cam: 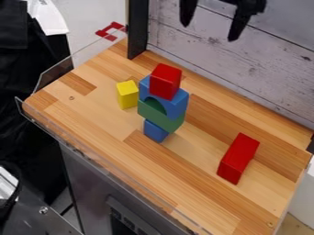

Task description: Remove the yellow block and put in the table

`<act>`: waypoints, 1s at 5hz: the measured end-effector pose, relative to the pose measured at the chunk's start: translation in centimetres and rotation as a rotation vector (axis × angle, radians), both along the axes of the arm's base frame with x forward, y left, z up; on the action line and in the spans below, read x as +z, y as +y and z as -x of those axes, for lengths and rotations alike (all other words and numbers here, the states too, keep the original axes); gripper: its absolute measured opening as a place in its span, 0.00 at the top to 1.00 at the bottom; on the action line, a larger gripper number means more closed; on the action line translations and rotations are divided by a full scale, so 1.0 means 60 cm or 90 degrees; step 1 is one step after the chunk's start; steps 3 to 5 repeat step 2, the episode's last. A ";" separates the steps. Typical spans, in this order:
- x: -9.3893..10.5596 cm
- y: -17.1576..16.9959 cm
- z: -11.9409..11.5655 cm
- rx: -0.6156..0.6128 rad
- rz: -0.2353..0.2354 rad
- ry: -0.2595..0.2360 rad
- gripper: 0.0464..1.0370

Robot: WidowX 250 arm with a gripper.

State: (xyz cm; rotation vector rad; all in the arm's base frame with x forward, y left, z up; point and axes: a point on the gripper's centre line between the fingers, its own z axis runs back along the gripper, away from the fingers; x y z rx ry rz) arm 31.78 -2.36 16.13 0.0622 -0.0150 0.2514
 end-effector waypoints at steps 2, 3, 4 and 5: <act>-0.034 -0.010 0.007 -0.018 0.044 0.003 0.04; -0.034 -0.010 0.007 -0.018 0.044 0.003 0.04; -0.034 -0.010 0.007 -0.018 0.044 0.003 0.04; -0.034 -0.010 0.007 -0.018 0.044 0.003 0.04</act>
